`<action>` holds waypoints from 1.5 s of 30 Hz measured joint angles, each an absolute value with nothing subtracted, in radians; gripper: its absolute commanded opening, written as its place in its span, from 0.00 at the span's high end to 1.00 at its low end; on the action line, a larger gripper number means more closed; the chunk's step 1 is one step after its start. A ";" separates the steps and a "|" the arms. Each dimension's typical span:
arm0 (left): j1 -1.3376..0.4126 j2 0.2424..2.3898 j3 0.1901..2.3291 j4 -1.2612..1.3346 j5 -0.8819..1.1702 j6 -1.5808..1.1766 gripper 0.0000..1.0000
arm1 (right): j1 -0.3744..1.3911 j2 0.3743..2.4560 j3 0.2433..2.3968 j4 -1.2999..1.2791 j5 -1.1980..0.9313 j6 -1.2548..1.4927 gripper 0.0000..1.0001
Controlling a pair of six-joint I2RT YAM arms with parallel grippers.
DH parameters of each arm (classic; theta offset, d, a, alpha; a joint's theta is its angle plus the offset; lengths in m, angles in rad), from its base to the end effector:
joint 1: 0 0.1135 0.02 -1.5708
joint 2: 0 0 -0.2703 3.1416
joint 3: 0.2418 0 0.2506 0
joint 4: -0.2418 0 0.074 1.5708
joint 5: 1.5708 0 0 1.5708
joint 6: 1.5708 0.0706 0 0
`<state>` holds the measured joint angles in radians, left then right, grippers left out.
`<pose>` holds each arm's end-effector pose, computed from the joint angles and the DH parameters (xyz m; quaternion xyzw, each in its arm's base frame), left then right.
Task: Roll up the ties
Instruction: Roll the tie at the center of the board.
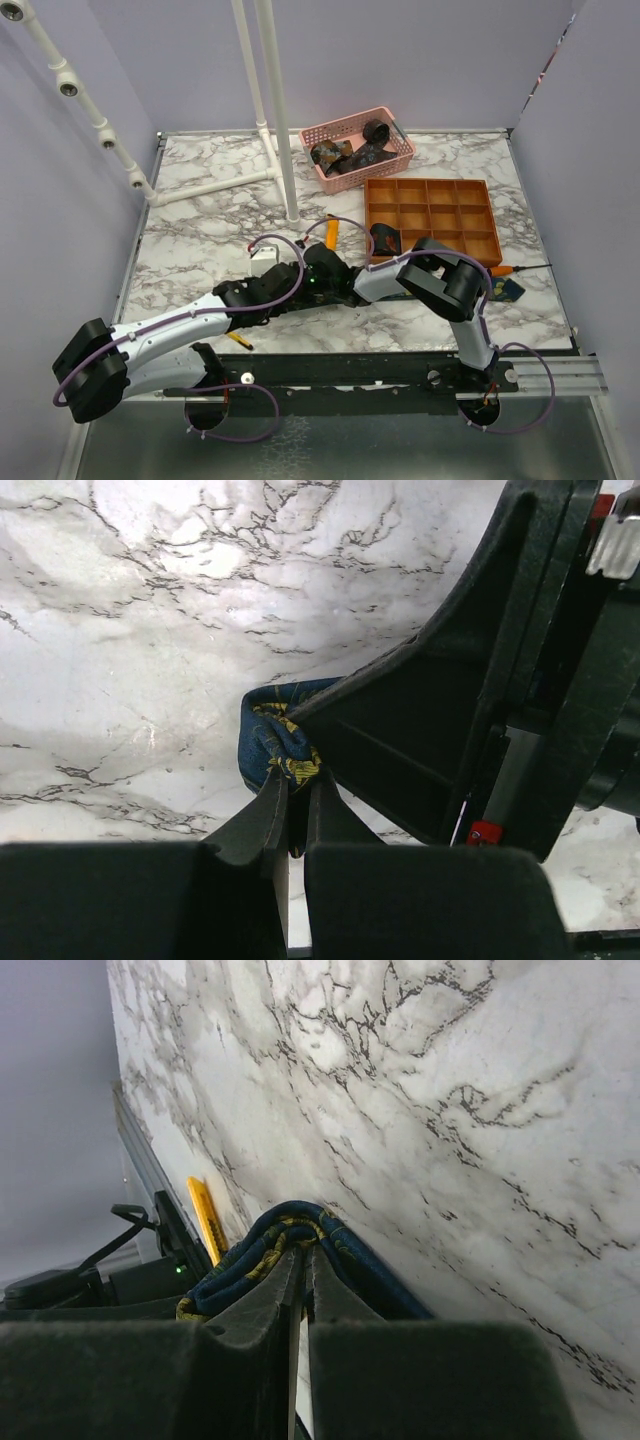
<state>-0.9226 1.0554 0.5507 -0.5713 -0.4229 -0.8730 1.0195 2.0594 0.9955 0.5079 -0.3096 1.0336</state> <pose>0.1405 -0.1375 0.1618 -0.0279 0.9489 -0.0604 0.3084 0.2108 0.3839 0.0940 -0.0688 0.8641 0.4805 0.1333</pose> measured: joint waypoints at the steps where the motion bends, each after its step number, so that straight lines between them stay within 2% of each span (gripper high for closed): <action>1: -0.926 1.058 0.553 -0.571 -0.423 -0.871 1.00 | 1.019 2.059 0.983 0.532 -0.313 1.037 0.93; 10: -0.932 1.085 0.572 -0.582 -0.424 -0.850 1.00 | 1.007 2.099 0.967 0.650 -0.369 1.070 0.93; 11: -0.932 1.094 0.577 -0.585 -0.424 -0.847 1.00 | 1.005 2.101 0.967 0.652 -0.373 1.073 0.91; 15: -0.938 1.105 0.584 -0.590 -0.438 -0.841 1.00 | 1.005 2.082 0.971 0.599 -0.348 1.071 0.69; 18: -0.944 1.085 0.596 -0.593 -0.465 -0.846 1.00 | 1.007 2.011 0.973 0.482 -0.269 1.043 0.59; 22: -0.952 1.069 0.615 -0.587 -0.483 -0.854 1.00 | 1.007 1.942 0.976 0.354 -0.178 1.009 0.52; 31: -0.960 1.116 0.677 -0.625 -0.520 -0.868 1.00 | 1.003 1.865 0.979 0.201 -0.052 0.997 0.43; 37: -0.964 1.203 0.727 -0.658 -0.558 -0.867 1.00 | 0.973 1.720 0.893 0.104 0.062 1.005 0.43; 43: -0.965 1.269 0.752 -0.701 -0.600 -0.868 1.00 | 0.950 1.616 0.771 0.093 0.123 1.001 0.62; 45: -0.965 1.285 0.764 -0.717 -0.616 -0.868 1.00 | 0.950 1.594 0.738 0.094 0.127 0.994 0.66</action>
<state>-0.9649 1.2846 0.7639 -0.7170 -0.6155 -0.8677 0.9501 1.5940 0.7376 0.0940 0.1272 0.9939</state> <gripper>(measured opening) 0.039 0.394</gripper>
